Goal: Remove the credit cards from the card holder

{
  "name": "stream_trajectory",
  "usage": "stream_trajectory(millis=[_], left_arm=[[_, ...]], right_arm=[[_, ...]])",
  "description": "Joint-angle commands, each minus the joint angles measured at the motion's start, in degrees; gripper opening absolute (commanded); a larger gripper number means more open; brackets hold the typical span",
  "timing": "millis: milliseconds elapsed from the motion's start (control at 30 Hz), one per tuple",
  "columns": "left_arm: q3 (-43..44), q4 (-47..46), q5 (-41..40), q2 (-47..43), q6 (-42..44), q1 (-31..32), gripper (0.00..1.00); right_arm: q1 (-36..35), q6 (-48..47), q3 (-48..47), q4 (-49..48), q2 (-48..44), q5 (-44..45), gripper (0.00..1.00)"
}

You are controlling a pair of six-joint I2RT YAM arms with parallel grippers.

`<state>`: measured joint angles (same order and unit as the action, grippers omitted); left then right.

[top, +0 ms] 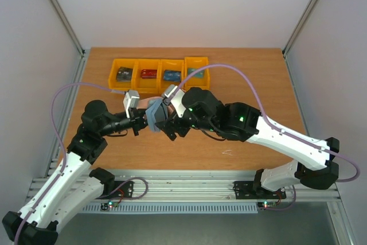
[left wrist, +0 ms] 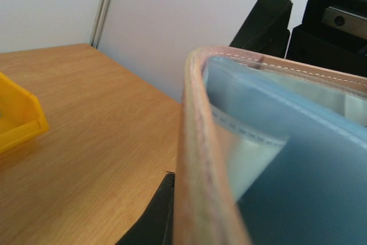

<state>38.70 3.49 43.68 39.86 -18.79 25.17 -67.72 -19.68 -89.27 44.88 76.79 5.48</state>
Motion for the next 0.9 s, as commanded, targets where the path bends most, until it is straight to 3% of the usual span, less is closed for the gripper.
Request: stream_trajectory(millis=[0,167,467,533,700,833,867], left_arm=[[2.2,-2.4,0.5,-0.1,0.4,0.2,0.0],[1.4,-6.3,2.7,0.0,-1.4,0.2,0.0],[1.0,-8.9,4.4,0.3,-2.9,0.2,0.0],[0.9,-9.5,5.3,0.2,-3.0,0.2,0.0],[0.9,-11.2,9.2,0.1,-2.4,0.2,0.0],[0.8,-10.4,9.3,-0.2,-1.9,0.2,0.0],[0.7,-9.9,8.7,-0.3,-1.8,0.2,0.05]], right_arm=[[-1.0,1.9,-1.5,-1.7,0.2,10.1,0.97],[-0.8,1.4,2.2,-4.2,-3.0,10.4,0.9],[0.8,1.4,5.8,-3.6,-6.4,3.8,0.91],[1.7,2.2,7.1,-4.8,-7.4,2.0,0.82],[2.7,4.2,7.2,-5.1,-7.3,3.8,0.47],[2.7,5.3,6.4,-4.8,-6.8,4.5,0.13],[2.7,5.9,6.0,-4.2,-6.7,5.3,0.06]])
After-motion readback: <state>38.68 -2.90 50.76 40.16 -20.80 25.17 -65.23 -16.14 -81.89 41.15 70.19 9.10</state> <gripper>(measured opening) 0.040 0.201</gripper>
